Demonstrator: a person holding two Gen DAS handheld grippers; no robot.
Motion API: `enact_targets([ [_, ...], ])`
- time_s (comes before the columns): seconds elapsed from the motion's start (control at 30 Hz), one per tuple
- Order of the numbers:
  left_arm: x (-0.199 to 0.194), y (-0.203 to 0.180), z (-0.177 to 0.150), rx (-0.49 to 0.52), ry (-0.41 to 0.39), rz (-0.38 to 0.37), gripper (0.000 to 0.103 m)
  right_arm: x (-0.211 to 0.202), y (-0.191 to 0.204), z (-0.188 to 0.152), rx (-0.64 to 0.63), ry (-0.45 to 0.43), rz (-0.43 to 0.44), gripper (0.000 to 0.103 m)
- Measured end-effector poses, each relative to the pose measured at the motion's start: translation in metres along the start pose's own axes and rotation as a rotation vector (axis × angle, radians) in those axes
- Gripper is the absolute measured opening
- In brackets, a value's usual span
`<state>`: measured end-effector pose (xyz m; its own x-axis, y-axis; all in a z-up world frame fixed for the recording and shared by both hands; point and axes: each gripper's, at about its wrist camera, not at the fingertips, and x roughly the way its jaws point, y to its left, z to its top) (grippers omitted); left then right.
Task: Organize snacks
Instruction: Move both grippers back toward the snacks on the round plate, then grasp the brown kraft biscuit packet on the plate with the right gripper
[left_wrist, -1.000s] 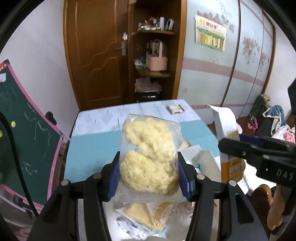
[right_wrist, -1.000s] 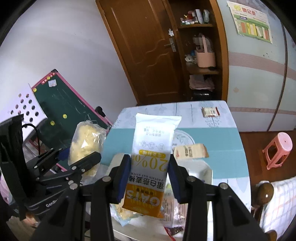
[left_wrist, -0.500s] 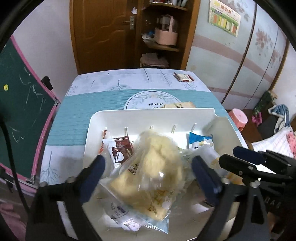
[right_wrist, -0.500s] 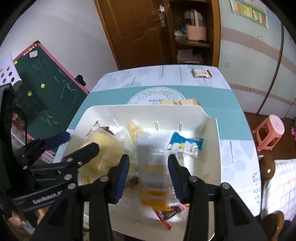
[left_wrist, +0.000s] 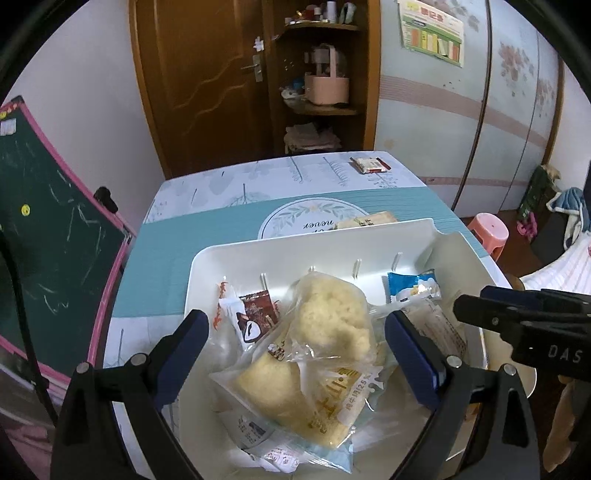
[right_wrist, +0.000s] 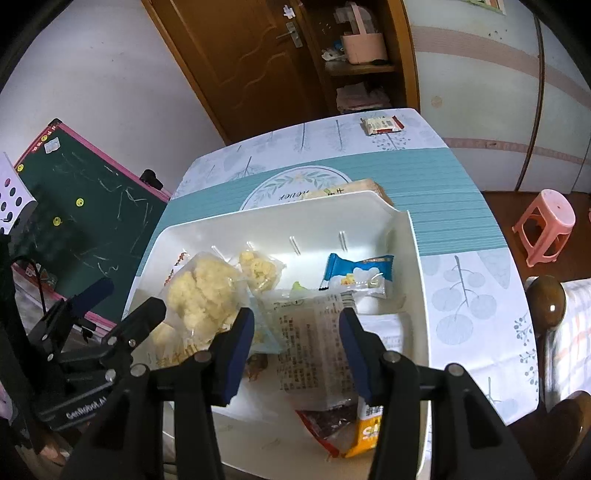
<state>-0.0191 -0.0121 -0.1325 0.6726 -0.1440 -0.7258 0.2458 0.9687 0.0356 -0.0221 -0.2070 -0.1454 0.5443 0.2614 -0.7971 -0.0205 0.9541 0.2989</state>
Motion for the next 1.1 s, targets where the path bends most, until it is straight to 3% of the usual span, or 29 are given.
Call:
enact_targets([
  [0.47,0.003,-0.001,0.012,0.04,-0.017,0.003,0.096,0.005,-0.004,0.017,0.03,0.024,0.024,0.048],
  [0.67,-0.002,0.004,0.058,0.079,-0.102,0.023,0.096,0.003,-0.012,0.064,0.062,0.026,0.028,0.048],
  [0.8,0.0,0.016,0.088,0.056,-0.149,0.032,0.096,0.018,-0.024,0.111,0.116,0.056,-0.008,0.056],
  [0.97,0.023,0.035,0.122,0.007,-0.136,0.006,0.096,0.07,-0.048,0.156,0.245,0.19,-0.046,0.056],
  [1.1,0.045,0.049,0.138,-0.034,-0.115,0.033,0.096,0.118,-0.066,0.17,0.389,0.322,-0.097,0.056],
])
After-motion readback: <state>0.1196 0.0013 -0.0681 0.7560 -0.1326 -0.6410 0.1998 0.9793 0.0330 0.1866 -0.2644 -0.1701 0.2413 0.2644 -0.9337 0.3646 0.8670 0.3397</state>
